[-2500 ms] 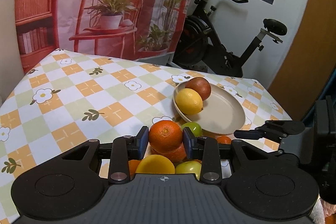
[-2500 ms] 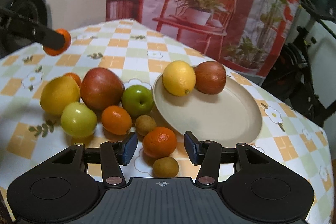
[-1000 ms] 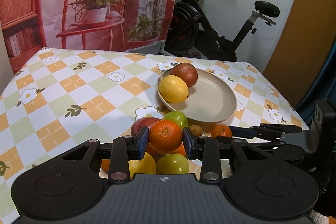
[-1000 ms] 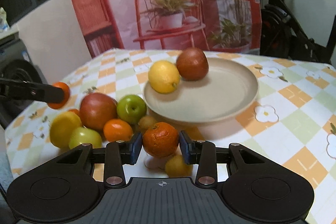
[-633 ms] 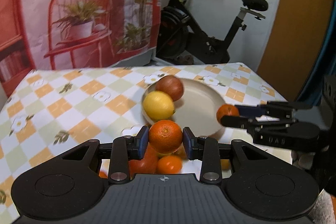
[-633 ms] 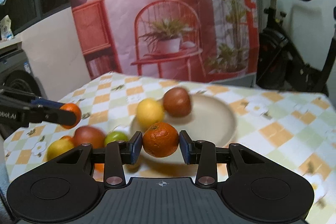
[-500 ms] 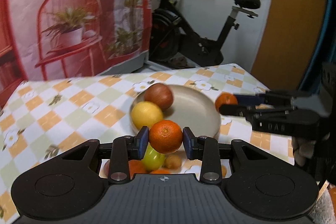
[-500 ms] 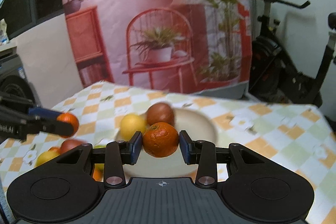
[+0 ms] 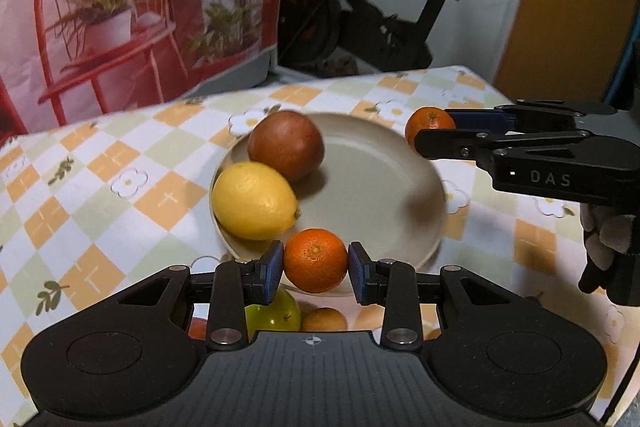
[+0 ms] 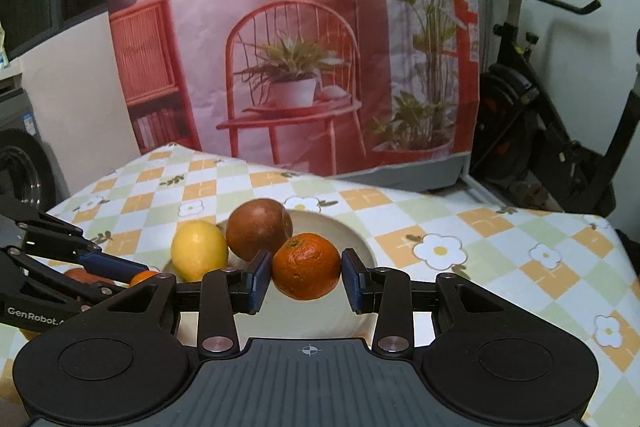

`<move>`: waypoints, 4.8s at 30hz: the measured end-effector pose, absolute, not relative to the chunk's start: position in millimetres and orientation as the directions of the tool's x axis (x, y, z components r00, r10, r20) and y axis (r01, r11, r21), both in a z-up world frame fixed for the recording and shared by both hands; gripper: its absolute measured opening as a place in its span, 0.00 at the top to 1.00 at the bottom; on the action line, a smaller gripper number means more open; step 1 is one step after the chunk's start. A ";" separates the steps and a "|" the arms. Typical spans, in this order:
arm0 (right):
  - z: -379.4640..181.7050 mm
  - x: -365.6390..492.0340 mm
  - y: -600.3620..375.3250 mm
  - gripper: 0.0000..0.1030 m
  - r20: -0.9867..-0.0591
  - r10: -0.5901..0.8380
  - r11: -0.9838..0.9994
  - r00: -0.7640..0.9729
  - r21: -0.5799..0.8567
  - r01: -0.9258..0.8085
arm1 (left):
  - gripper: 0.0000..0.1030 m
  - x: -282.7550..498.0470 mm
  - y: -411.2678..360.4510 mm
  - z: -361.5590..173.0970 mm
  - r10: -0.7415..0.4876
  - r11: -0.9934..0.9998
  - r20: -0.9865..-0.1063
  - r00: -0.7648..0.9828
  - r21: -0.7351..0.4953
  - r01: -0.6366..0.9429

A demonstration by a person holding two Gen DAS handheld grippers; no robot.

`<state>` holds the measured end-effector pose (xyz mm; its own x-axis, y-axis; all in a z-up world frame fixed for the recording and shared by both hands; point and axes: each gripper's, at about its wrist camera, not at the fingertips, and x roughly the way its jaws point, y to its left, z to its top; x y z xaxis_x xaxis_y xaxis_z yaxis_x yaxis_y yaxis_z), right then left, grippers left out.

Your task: Organize fruits

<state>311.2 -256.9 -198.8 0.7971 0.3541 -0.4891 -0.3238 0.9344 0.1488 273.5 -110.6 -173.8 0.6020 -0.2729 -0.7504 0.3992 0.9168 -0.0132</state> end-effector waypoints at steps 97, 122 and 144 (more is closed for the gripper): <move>-187.0 226.9 -136.9 0.00 -0.527 0.344 0.932 0.777 0.295 -0.212 | 0.15 189.9 34.5 -113.7 -0.166 0.981 -0.626 0.762 -0.023 0.195; -204.0 206.4 -93.6 0.01 -0.621 0.352 0.932 0.700 0.168 -0.320 | 0.15 174.2 39.2 -130.1 -0.138 0.984 -0.652 0.745 -0.006 0.177; -213.5 201.3 -85.8 0.08 -0.615 0.388 0.915 0.686 0.168 -0.367 | 0.27 164.3 43.1 -137.3 -0.160 0.983 -0.650 0.743 -0.032 0.183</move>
